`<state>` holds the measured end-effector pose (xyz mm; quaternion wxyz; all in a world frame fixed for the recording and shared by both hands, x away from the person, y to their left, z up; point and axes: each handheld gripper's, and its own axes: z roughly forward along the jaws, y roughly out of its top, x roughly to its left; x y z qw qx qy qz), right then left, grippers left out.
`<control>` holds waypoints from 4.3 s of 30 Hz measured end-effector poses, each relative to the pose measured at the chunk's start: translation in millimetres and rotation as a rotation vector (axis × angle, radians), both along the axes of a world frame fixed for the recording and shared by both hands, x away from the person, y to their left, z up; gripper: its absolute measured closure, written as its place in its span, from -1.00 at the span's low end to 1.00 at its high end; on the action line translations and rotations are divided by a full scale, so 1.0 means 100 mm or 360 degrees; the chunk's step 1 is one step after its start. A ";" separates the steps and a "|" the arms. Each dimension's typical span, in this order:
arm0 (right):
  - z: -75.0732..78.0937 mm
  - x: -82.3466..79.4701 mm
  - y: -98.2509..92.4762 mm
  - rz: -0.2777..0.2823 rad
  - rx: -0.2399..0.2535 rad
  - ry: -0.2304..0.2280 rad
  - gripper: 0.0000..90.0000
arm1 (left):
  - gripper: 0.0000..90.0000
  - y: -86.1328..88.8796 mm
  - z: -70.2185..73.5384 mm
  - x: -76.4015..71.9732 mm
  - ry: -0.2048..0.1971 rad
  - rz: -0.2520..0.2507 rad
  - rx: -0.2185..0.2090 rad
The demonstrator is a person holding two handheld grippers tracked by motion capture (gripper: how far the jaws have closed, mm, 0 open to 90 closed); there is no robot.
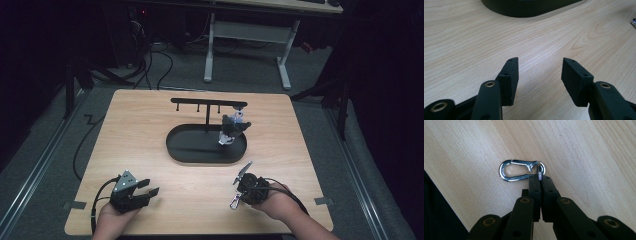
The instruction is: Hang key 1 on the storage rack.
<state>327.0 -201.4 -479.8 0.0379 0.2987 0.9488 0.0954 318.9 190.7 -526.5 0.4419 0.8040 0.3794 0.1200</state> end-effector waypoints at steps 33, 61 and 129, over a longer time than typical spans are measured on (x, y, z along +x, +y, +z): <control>1.05 0.26 -0.01 -0.0163 -0.0055 0.0039 0.98 | -0.06 0.09 0.03 0.00 -0.0070 0.0096 -0.0053; 1.60 0.99 0.40 -0.0256 -0.0049 0.0029 0.98 | -0.09 0.17 0.04 0.01 -0.0056 0.0123 -0.0093; 1.69 2.04 0.65 -0.0406 0.0020 -0.0002 0.97 | -0.07 0.19 -0.01 0.03 -0.0019 0.0114 -0.0080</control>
